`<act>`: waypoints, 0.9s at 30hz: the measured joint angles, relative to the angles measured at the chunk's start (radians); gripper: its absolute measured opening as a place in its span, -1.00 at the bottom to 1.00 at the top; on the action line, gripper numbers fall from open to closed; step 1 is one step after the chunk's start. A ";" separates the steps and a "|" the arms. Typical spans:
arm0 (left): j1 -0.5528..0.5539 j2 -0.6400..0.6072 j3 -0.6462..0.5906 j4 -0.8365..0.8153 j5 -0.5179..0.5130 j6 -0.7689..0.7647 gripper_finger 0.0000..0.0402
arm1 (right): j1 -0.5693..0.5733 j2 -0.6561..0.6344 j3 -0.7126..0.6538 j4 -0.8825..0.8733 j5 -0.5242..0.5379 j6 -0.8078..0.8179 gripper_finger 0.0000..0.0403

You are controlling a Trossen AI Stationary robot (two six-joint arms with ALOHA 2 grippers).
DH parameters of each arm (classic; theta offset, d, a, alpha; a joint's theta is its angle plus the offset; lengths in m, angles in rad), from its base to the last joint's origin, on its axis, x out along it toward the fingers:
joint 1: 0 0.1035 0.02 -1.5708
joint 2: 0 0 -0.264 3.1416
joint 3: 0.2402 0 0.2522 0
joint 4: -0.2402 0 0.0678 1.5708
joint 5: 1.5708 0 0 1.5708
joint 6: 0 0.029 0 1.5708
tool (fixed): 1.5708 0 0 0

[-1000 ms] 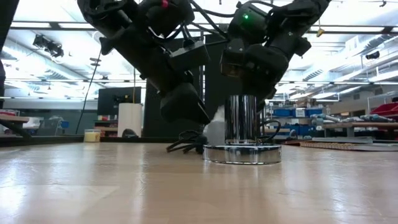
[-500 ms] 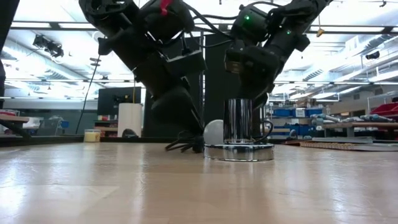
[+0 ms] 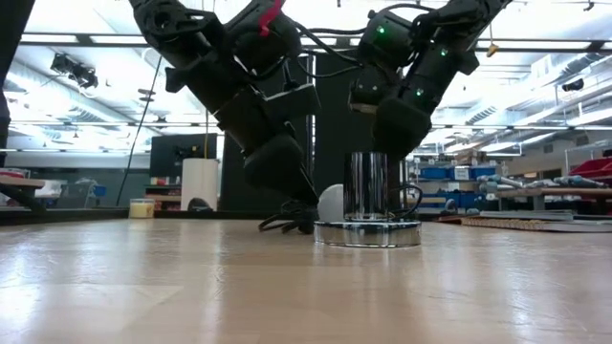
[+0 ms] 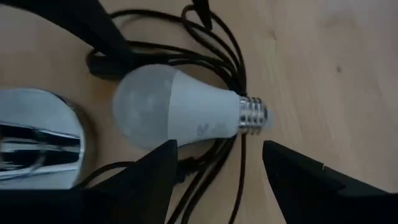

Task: Screw lightbulb
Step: Insert the lightbulb into the silver lamp

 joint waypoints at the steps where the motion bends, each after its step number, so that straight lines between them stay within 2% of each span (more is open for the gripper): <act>1: 0.000 0.000 0.000 0.001 0.012 0.000 0.42 | 0.004 0.005 0.000 -0.007 0.004 -0.011 0.22; 9: -0.005 0.000 -0.001 0.017 0.147 0.028 0.42 | 0.025 0.051 0.000 0.015 0.000 -0.010 0.22; 14: -0.005 0.000 -0.001 0.020 0.193 0.009 0.42 | 0.019 0.055 0.000 0.017 -0.058 0.004 0.22; 18: -0.005 0.000 -0.001 0.018 0.213 -0.002 0.42 | 0.020 0.055 0.000 0.051 -0.101 -0.032 0.22; 27: -0.016 0.000 -0.001 0.016 0.296 -0.050 0.42 | 0.035 0.043 0.071 -0.028 -0.066 -0.172 0.18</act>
